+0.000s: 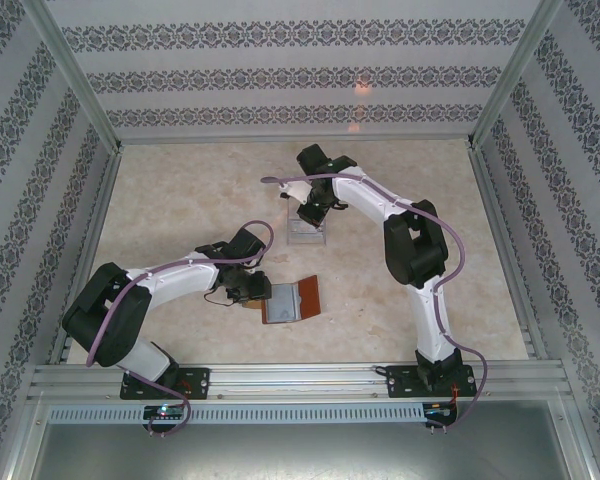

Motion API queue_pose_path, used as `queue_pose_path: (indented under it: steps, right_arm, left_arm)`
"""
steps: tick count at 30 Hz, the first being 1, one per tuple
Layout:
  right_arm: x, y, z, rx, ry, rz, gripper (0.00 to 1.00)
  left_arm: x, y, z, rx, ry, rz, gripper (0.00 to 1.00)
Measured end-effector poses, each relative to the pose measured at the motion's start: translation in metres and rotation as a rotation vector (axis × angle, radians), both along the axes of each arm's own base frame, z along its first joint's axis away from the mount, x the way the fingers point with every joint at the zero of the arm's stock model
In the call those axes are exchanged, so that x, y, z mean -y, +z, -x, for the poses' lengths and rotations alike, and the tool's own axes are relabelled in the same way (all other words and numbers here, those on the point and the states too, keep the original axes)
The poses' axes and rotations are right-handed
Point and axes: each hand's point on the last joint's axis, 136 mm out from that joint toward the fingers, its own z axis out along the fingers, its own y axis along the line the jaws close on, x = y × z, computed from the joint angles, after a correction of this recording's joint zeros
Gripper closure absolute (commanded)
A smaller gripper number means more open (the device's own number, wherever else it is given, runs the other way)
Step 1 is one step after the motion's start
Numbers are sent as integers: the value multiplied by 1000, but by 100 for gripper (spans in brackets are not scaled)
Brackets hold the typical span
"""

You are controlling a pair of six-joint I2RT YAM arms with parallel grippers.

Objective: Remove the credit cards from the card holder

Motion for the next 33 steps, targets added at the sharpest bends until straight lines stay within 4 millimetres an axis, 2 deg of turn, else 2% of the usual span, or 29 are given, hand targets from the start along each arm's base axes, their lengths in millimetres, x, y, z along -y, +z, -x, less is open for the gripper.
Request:
queue_pose_path:
  steps: [9,13,16,19,22,27,33]
  right_arm:
    - [0,6,0,12,-17,-14,100]
    - [2,29,6,45,-79,-49,92]
    - [2,50,15,66,-160,-104,91]
    - [0,67,31,62,-266,-180,92]
    - [-3,71,54,6,-384,-257,93]
    - [-17,54,100,-179,-558,-377,93]
    - [-38,31,162,-393,-684,-408,92]
  left_arm:
    - [0,0,0,0,0,0,72]
    - [0,0,0,0,0,0,73]
    - [0,0,0,0,0,0,73]
    - [0,0,0,0,-2,0,74]
    - [0,-1,0,-2,-4,-2,74]
    - [-1,-5,1,-11,-9,-10,75]
    - [-1,-5,2,-11,-15,-9,76]
